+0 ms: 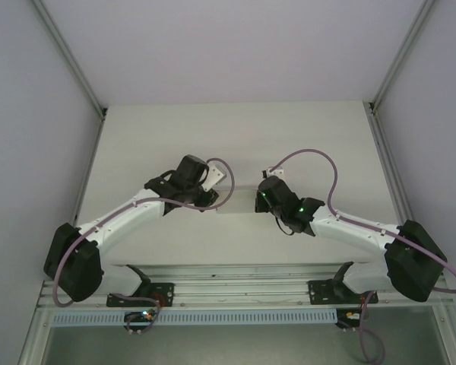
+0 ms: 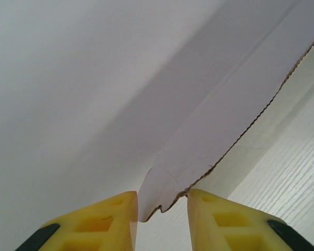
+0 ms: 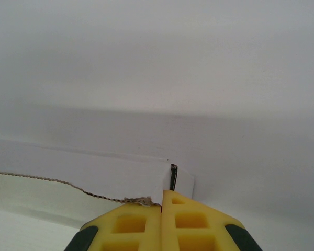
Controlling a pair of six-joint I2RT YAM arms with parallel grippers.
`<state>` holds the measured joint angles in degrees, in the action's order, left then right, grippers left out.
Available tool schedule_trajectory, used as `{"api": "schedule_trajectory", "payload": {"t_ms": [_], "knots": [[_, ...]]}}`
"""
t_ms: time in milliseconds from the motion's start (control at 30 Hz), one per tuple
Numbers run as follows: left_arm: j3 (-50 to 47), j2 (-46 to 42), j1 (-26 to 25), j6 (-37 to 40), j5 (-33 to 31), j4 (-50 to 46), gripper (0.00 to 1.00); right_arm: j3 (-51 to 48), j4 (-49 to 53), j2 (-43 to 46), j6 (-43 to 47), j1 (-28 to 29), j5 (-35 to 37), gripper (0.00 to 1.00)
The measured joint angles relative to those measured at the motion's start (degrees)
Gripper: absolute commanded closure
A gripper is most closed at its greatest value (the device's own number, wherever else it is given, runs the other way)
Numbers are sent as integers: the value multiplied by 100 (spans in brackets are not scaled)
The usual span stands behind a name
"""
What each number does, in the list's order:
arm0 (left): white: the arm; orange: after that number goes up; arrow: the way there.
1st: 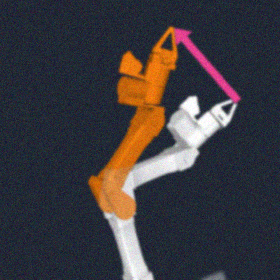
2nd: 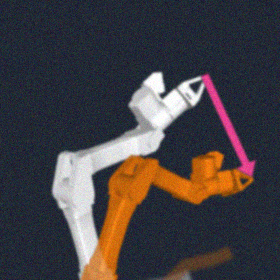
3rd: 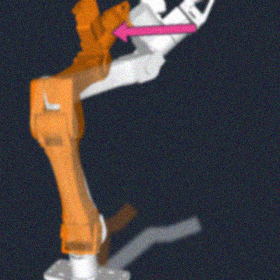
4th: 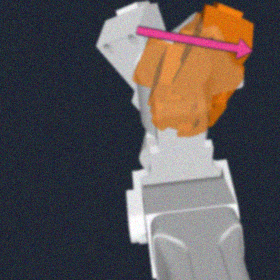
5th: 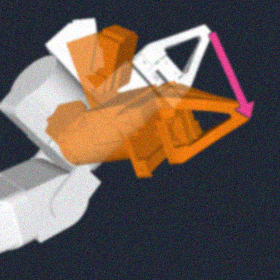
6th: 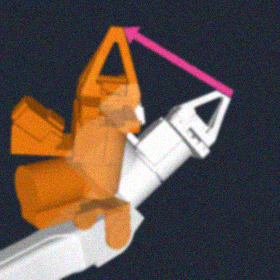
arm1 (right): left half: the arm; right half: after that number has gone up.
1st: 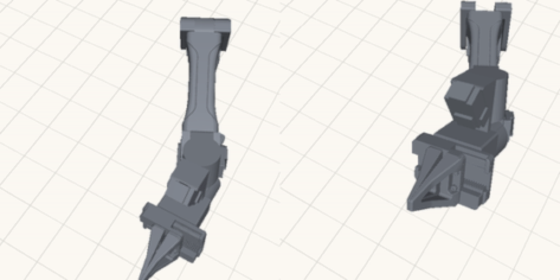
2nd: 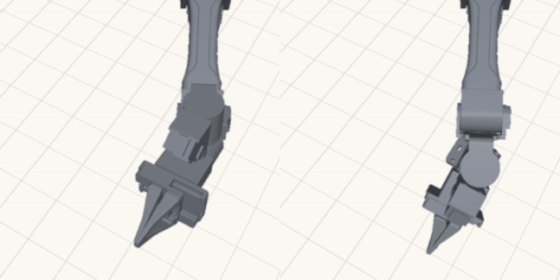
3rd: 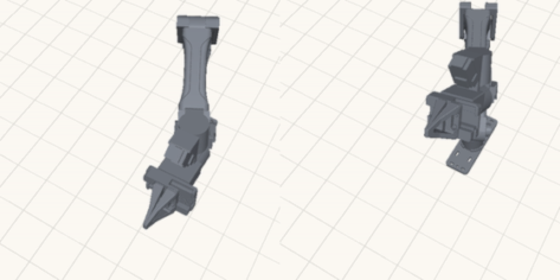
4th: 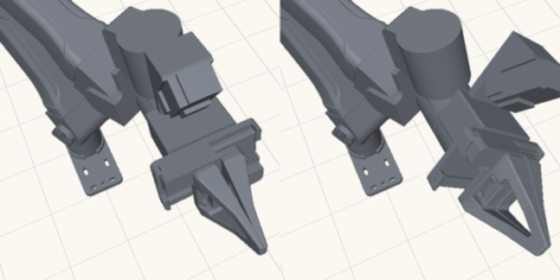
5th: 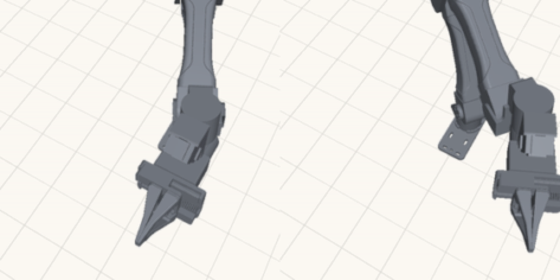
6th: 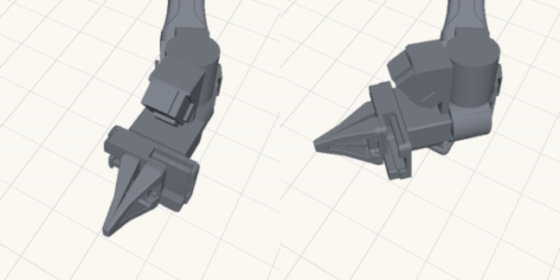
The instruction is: Assemble paper box
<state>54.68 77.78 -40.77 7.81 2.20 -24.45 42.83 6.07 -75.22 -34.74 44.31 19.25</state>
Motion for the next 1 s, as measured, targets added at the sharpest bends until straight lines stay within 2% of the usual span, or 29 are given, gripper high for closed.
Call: {"api": "schedule_trajectory", "payload": {"t_ms": [200, 367, 700, 867, 967, 1000], "knots": [[0, 11, 0, 79, -7, 4, 70, 33, 24, -28, 2, 0, -17, 100], [0, 11, 0, 138, -2, 2, 75, 33, 22, -28, 0, 0, -17, 100], [0, 46, 7, 164, -136, -24, 68, 33, 24, -26, 2, 0, -20, 100], [0, 111, 48, 188, -153, -35, 73, 33, 26, -26, 2, 0, -33, 100], [0, 136, 70, 225, -90, -42, 78, 33, 26, -26, 0, 0, -33, 100], [0, 136, 70, 236, -57, -42, 82, 33, 26, -26, 2, 0, -33, 100]]}}
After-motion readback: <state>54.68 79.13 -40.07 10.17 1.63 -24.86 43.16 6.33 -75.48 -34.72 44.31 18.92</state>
